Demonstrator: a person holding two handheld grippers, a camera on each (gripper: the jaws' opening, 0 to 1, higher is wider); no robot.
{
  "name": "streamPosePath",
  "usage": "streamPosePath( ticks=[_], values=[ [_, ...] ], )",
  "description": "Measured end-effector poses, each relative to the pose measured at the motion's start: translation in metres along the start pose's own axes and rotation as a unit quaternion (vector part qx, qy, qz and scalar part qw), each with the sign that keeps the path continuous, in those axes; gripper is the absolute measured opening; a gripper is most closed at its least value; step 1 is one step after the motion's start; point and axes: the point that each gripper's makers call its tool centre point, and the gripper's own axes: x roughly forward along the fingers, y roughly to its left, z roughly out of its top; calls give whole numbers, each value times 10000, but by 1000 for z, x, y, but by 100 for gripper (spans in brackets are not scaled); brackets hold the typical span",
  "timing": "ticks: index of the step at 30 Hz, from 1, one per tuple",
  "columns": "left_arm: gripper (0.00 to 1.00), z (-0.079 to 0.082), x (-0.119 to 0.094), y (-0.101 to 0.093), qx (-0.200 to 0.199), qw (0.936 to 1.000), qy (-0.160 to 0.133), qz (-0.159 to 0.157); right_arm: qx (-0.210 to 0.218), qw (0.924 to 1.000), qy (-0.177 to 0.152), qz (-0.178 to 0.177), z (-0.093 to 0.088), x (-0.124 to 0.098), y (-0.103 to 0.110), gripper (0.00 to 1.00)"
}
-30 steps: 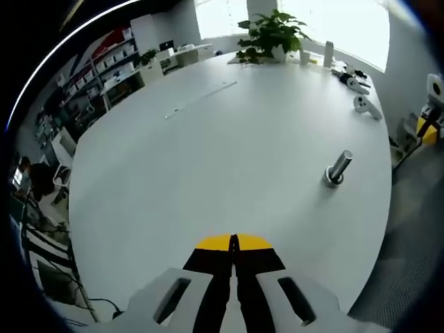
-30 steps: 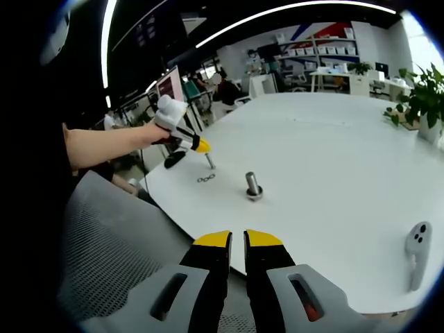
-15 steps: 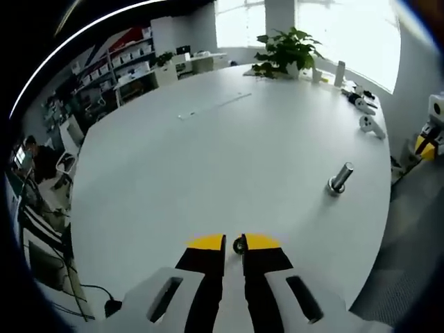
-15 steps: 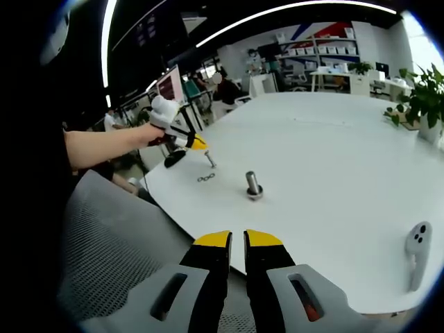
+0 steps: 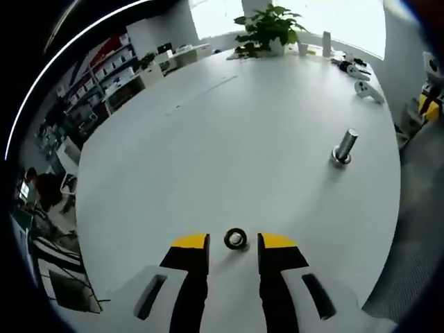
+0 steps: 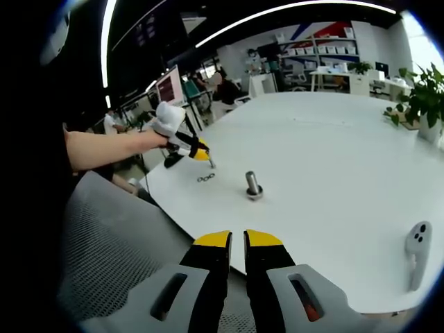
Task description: Place the washer onto the threaded stud by aligning its center hole with the stud, sliding it down to the base, and recovering from edge contact or off-axis alignment until the washer reaches the visible bottom stop.
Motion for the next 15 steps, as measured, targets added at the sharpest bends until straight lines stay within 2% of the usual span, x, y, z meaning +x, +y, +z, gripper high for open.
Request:
streamPosePath(
  ticks=[4,15],
  values=[
    [15,1,3,-1,419,9990,40,114,5,10000,-3,-4,0,0,0,10],
    [11,-2,5,1,393,9991,102,112,10,10000,5,8,0,0,0,10]
  ],
)
